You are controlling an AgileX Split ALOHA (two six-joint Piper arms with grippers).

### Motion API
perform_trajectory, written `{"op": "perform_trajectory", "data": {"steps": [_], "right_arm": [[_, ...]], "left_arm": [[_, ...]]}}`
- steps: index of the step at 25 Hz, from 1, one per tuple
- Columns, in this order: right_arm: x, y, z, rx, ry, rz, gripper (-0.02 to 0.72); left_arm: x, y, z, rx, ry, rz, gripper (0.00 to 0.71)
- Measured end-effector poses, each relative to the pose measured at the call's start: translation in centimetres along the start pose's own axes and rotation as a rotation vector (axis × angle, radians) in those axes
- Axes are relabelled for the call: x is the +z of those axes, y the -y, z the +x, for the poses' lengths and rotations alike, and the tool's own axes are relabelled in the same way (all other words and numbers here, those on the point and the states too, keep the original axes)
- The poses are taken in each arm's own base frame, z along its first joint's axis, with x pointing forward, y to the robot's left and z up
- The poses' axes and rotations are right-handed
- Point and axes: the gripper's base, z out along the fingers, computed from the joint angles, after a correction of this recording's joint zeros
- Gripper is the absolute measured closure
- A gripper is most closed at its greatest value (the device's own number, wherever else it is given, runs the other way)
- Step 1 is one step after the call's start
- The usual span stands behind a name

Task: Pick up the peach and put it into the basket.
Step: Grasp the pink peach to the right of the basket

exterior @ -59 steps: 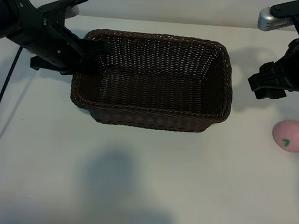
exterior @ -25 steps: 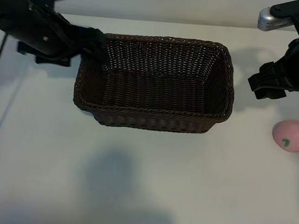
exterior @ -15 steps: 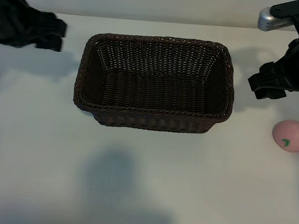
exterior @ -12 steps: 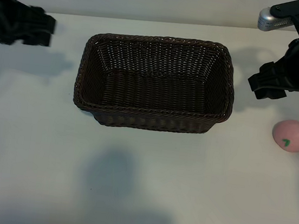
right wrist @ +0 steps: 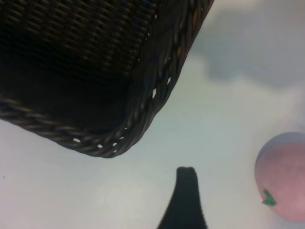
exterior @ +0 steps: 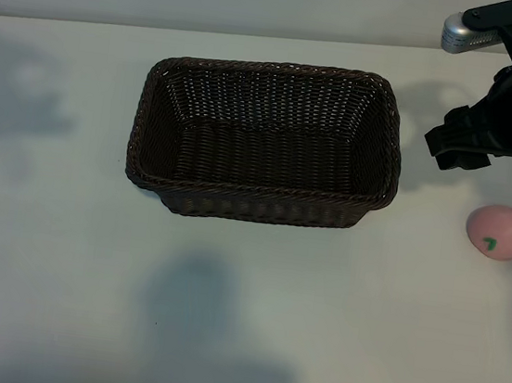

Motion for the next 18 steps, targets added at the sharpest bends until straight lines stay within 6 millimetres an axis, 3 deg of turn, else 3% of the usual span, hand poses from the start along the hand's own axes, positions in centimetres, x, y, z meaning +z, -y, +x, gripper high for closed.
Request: {"op": "perform_trajectory", "data": {"steps": [5, 10, 18], "right_arm": [[0.0, 0.0, 0.0, 0.0, -0.003, 0.0, 0.122], [0.0, 0.0, 0.0, 0.0, -0.003, 0.0, 0.122], [0.0, 0.0, 0.0, 0.0, -0.003, 0.0, 0.122]], "left_arm": [[-3.4, 0.1, 2.9, 0.019, 0.055, 0.001, 0.113], [-7.7, 0.2, 8.1, 0.058, 0.178, 0.0, 0.114], [-11.1, 0.4, 16.0, 0.018, 0.131, -0.004, 0.114]]}}
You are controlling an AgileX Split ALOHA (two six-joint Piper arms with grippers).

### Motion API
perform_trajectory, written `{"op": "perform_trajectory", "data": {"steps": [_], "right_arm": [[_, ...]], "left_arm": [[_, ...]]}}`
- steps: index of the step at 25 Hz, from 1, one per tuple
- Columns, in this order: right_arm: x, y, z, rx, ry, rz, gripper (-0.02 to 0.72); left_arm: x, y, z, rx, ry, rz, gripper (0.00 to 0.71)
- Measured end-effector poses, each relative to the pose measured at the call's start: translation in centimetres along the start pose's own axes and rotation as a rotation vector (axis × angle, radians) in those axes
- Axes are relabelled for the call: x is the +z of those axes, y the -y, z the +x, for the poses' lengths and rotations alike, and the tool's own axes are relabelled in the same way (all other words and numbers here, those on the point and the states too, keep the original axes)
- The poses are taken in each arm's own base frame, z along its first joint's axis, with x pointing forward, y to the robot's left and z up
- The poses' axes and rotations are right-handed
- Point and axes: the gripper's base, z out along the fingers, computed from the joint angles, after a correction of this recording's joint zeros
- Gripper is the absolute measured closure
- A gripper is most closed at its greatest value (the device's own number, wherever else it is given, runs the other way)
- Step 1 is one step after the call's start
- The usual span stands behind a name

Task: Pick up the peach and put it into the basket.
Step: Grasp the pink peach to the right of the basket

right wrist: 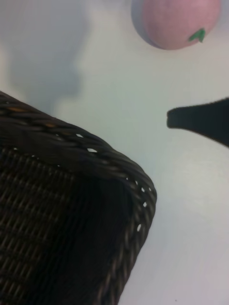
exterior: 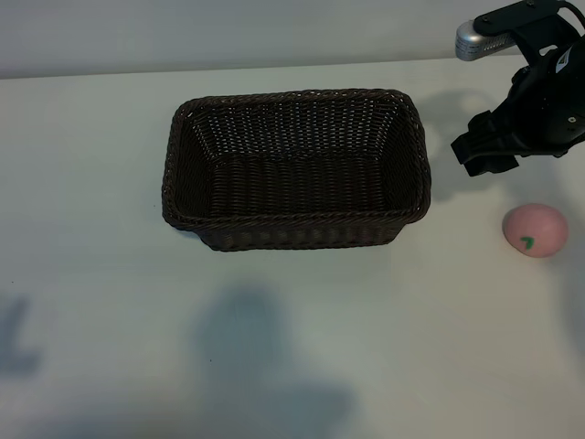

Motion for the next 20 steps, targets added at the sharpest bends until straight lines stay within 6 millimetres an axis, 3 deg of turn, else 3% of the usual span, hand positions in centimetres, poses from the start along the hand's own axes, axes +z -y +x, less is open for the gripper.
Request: {"op": "perform_trajectory", "data": {"steps": [6, 12, 20], "right_arm": [[0.0, 0.0, 0.0, 0.0, 0.001, 0.0, 0.122], [0.0, 0.0, 0.0, 0.0, 0.001, 0.0, 0.122], [0.0, 0.0, 0.0, 0.001, 0.002, 0.0, 0.122]], "left_arm": [[0.2, 0.2, 4.1, -0.109, -0.055, -0.004, 0.114], [2.6, 0.5, 7.5, -0.132, -0.122, -0.005, 0.114], [2.7, 0.6, 8.8, -0.134, -0.1, -0.005, 0.114]]}}
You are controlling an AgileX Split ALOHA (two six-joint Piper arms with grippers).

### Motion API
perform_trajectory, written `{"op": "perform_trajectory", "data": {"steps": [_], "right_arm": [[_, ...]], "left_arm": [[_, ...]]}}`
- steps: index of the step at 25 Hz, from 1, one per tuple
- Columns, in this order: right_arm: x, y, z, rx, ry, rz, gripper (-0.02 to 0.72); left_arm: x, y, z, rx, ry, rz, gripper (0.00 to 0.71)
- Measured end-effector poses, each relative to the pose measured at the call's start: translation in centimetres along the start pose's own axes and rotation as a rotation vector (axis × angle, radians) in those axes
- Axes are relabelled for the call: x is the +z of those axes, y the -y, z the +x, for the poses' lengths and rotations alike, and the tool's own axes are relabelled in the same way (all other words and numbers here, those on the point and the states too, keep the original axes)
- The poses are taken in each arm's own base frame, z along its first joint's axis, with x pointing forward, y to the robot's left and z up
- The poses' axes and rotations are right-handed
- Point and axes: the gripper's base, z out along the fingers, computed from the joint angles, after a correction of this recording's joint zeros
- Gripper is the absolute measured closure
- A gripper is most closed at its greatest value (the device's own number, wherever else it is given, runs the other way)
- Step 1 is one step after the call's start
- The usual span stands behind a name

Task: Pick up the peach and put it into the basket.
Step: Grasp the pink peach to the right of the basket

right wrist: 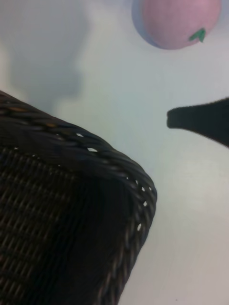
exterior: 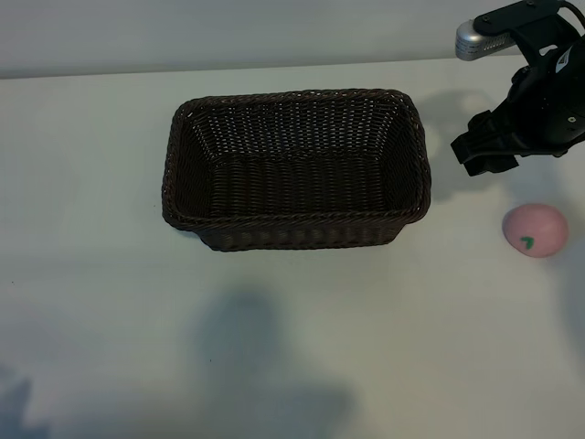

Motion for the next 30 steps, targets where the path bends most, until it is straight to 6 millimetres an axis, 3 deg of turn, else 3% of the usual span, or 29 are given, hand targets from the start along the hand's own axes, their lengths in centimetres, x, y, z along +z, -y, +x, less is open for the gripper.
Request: {"op": "perform_trajectory", "data": {"steps": [30], "right_arm": [[0.0, 0.03, -0.16, 0.0, 0.018, 0.004, 0.122]], "left_arm": [[0.9, 0.05, -0.11, 0.092, 0.051, 0.003, 0.114]]}}
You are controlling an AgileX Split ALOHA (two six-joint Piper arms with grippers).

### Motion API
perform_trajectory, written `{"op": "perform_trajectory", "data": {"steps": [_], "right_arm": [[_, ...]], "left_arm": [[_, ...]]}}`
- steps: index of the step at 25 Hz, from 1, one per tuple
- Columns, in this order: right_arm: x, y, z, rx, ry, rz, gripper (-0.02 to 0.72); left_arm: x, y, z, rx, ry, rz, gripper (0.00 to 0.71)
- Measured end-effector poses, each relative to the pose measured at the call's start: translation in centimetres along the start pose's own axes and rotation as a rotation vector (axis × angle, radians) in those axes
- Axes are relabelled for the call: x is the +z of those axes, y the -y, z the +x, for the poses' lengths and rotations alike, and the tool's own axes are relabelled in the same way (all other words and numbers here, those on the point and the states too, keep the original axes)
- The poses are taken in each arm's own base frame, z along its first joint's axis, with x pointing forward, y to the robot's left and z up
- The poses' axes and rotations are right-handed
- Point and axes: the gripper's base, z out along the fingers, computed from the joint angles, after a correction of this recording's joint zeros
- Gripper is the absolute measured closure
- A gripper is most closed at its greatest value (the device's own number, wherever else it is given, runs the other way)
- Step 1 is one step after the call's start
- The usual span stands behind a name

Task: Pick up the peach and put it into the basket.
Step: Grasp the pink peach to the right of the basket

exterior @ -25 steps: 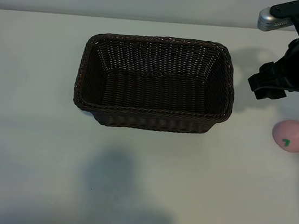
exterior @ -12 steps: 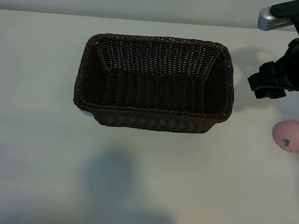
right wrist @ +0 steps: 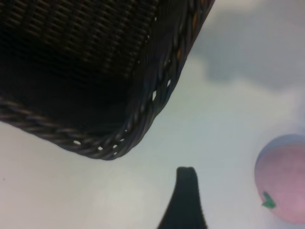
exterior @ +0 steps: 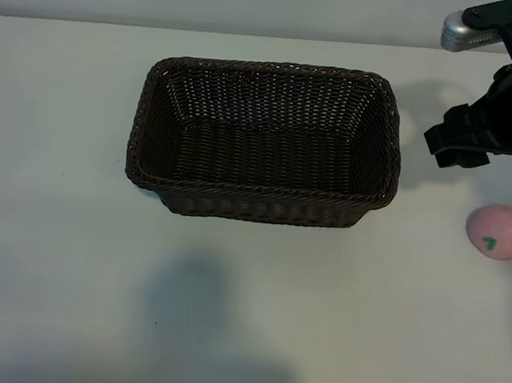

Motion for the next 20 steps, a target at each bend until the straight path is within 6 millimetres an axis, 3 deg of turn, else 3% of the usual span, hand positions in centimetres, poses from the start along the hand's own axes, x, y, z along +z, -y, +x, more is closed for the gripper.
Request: {"op": "perform_trajectory", "data": {"steps": [12, 20], "right_arm": [[0.0, 1.8, 0.2, 0.142, 0.001, 0.161, 0.122], [1.8, 6.2, 4.0, 0.311, -0.087, 0.211, 0.122]], "left_arm": [[-0.5, 0.1, 0.5, -0.061, 0.042, -0.085, 0.114], [-0.5, 0.2, 0.5, -0.082, 0.041, -0.112, 0.114]]}}
